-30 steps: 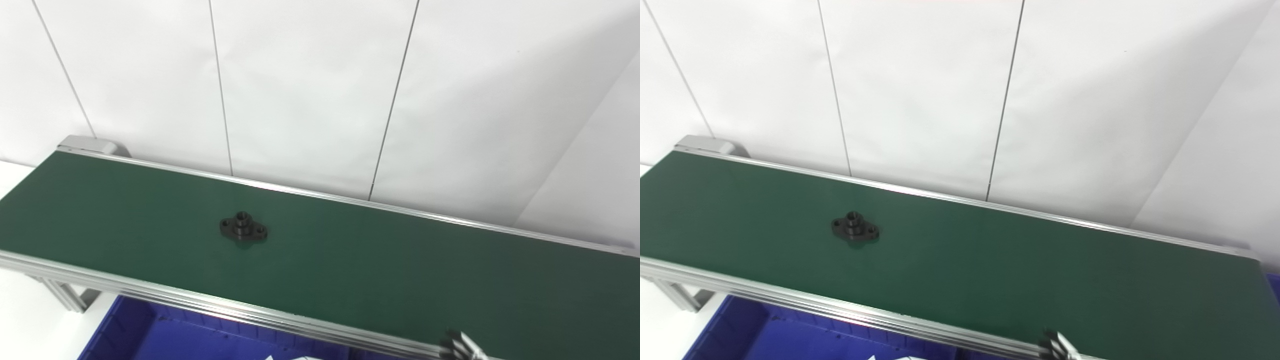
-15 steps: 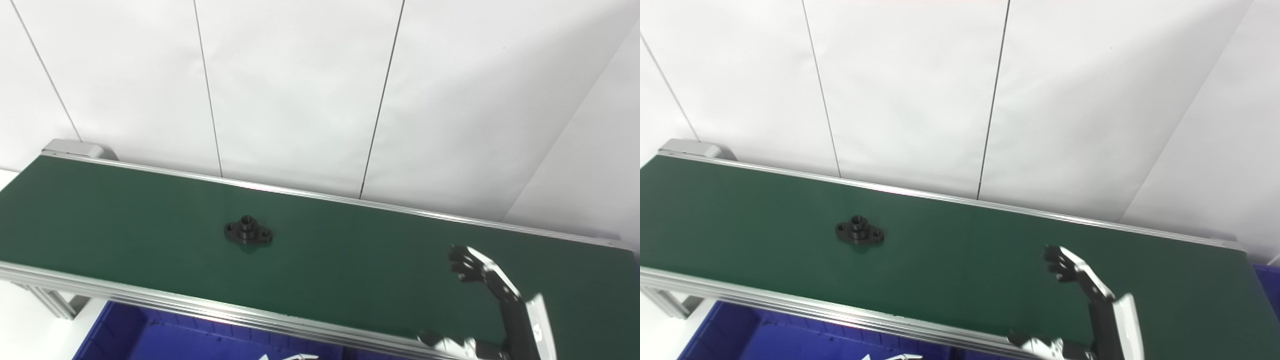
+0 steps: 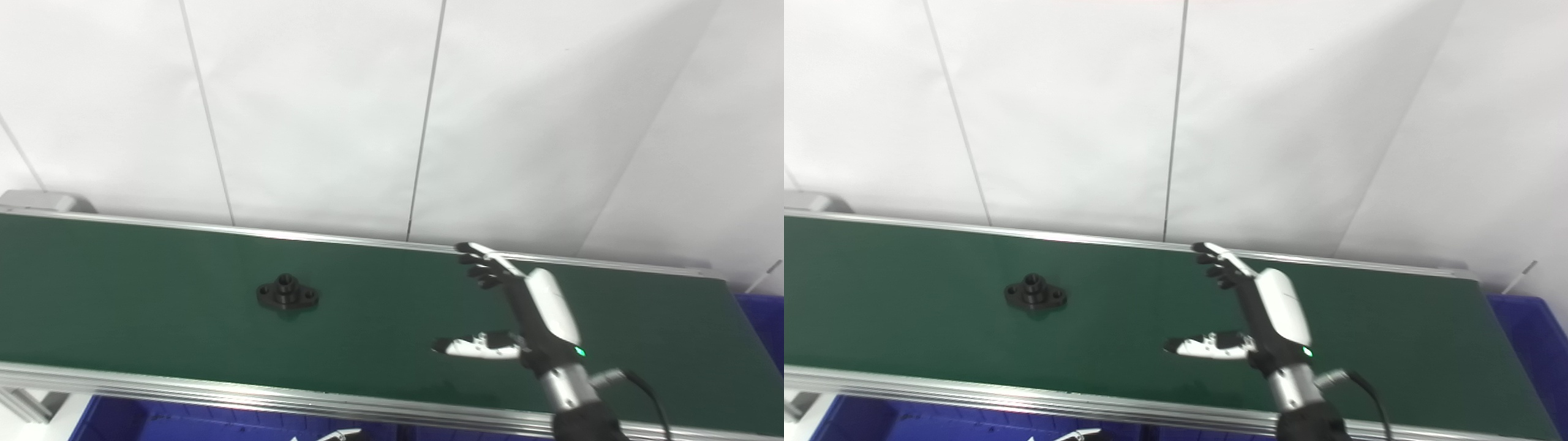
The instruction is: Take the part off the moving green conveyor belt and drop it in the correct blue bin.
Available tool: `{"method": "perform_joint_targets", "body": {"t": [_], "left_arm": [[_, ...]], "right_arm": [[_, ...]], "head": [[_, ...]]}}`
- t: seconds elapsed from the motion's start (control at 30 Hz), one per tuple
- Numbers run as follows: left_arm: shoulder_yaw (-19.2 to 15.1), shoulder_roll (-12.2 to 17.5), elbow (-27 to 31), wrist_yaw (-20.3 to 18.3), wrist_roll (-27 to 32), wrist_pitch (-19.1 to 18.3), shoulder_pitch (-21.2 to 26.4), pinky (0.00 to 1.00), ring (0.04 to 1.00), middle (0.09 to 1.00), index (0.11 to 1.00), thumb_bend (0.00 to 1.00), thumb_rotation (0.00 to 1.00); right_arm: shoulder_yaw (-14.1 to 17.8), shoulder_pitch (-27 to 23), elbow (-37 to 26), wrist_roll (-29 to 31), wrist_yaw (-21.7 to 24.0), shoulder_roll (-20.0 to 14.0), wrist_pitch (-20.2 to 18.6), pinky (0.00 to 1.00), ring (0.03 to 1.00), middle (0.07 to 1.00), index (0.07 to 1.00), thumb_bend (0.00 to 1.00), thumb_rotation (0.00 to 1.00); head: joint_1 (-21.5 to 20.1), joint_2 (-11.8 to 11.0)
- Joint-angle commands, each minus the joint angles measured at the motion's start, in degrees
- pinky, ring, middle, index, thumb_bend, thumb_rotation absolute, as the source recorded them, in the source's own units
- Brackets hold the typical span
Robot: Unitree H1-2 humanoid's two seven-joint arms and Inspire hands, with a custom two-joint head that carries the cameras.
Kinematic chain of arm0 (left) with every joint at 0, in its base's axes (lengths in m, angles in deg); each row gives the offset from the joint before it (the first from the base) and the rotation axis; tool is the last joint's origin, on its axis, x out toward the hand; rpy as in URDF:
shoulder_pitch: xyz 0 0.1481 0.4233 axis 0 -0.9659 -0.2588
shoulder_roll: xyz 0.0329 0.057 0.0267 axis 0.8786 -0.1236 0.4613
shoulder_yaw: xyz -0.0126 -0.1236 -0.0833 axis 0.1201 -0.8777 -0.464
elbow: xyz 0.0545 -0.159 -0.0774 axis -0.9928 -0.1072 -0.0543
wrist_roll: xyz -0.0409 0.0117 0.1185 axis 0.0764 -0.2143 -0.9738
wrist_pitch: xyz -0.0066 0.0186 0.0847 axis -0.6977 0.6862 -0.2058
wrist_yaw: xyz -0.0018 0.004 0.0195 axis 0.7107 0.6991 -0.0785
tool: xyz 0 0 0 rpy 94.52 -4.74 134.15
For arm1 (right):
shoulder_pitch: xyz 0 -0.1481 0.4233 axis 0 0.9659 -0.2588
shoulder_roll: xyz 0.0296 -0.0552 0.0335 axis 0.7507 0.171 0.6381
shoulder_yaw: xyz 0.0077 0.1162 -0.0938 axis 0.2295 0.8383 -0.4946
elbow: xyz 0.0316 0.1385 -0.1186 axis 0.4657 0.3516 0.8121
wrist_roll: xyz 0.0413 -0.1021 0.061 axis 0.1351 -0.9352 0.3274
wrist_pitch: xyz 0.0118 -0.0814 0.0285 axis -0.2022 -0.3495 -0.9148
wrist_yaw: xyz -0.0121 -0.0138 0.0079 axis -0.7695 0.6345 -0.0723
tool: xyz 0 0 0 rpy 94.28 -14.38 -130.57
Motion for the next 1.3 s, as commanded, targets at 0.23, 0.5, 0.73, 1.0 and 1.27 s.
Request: {"method": "perform_joint_targets", "body": {"t": [0.23,0.5,0.73,1.0,1.27], "left_arm": [[-1.69,1.2,1.54,-1.61,1.66,2.0,-0.14,0.73,0.798,0.869,0.851,0.83,0.24],[-2.68,1.18,1.57,-2.89,1.91,2.0,-0.37,0.73,0.794,0.871,0.852,0.83,0.27],[-3.09,1.13,2.0,-3.38,1.79,2.0,-0.36,0.73,0.795,0.872,0.851,0.83,0.27],[-4.34,0.62,3.1,-4.93,2.01,2.0,-0.62,0.74,0.796,0.859,0.846,0.83,0.26],[-4.98,0.28,3.43,-5.52,2.06,2.0,-0.47,0.75,0.82,0.86,0.837,0.83,0.24]], "right_arm": [[-1.65,-7.31,6.78,-2.98,-0.24,0.77,-0.48,0.67,0.735,0.77,0.81,0.87,0.18],[-4.41,-12.31,13.14,-4.12,0.37,0.29,0.75,0.68,0.746,0.773,0.803,0.88,0.12],[-6.35,-15.68,17.33,-4.7,1.52,1.74,-1.51,0.65,0.731,0.76,0.805,0.87,0.13],[-7.57,-18.55,23.01,-5.34,0.55,3.88,-1.66,0.66,0.729,0.761,0.808,0.85,0.15],[-7.91,-20.91,29.51,-5.26,-1.65,6.34,-0.99,0.65,0.704,0.738,0.792,0.85,0.15]], "head": [[-0.22,1.26],[0.31,2.43],[0.45,3.38],[1.48,4.93],[1.76,5.94]]}}
